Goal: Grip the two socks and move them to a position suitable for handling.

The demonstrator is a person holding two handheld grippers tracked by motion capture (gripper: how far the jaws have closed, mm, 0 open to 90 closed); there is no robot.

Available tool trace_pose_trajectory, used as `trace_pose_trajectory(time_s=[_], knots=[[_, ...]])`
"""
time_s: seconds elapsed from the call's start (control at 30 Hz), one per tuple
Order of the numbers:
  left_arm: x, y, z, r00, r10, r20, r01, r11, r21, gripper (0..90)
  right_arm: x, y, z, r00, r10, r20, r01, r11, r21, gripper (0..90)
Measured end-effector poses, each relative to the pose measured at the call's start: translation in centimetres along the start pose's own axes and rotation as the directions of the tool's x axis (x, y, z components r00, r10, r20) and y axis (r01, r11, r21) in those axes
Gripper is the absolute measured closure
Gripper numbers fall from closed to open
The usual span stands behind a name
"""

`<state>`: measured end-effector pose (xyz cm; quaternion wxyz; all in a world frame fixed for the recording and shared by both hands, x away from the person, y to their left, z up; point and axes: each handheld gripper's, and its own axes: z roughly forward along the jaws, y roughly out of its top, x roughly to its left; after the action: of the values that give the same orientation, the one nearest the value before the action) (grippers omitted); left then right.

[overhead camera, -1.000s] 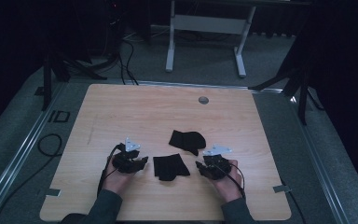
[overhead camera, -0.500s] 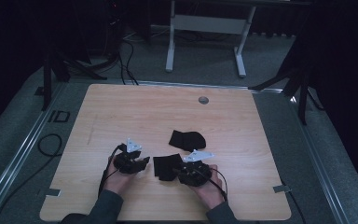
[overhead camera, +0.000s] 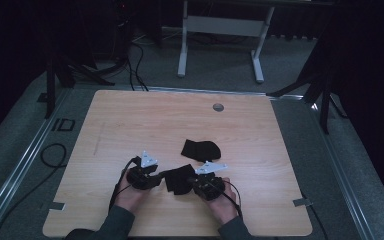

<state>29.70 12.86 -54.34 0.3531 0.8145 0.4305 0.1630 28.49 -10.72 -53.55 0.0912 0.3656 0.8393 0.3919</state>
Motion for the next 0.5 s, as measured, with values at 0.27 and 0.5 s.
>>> trace_pose_trajectory(time_s=[0.27, 0.5], knots=[[-2.2, 0.1, 0.2, 0.9968, 0.061, 0.051, -0.061, 0.9982, -0.002, 67.4, -0.5, 0.7, -2.1, 0.9996, 0.011, 0.026, -0.009, 0.998, -0.067, 88.1], [-3.4, 0.2, 0.9, 0.9908, 0.075, 0.112, -0.077, 0.9970, 0.009, 74.0, -1.4, 1.0, -3.8, 0.9986, 0.035, 0.040, -0.030, 0.993, -0.112, 88.2]])
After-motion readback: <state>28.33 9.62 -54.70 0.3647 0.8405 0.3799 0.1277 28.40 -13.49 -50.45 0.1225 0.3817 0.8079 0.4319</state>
